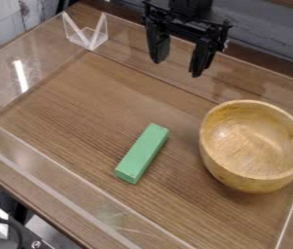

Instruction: Put the green block in the brown bowl

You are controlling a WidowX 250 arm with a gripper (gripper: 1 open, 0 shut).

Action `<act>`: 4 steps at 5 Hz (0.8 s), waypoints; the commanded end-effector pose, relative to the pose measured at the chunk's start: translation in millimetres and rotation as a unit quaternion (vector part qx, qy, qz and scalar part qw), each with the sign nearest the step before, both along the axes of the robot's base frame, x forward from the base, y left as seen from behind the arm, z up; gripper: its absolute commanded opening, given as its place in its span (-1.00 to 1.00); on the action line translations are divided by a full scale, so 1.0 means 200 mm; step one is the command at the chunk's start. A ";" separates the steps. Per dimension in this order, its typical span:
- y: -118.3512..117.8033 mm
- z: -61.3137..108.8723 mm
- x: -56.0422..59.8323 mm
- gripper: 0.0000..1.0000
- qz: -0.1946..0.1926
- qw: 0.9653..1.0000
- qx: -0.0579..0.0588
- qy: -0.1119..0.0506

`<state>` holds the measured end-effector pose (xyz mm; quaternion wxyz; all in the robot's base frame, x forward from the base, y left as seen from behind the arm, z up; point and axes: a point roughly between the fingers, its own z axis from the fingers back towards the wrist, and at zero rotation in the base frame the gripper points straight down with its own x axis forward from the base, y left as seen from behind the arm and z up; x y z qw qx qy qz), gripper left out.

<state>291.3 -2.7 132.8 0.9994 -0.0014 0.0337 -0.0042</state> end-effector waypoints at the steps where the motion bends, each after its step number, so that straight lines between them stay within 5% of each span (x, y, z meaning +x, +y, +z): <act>1: 0.01 -0.05 -0.08 1.00 -0.009 1.000 -0.002 0.008; 2: -0.01 -0.15 -0.26 1.00 -0.024 1.000 -0.004 0.017; 3: 0.01 -0.19 -0.38 1.00 -0.027 1.000 -0.007 -0.010; 4: 0.01 -0.25 -0.39 1.00 -0.032 0.999 -0.011 -0.022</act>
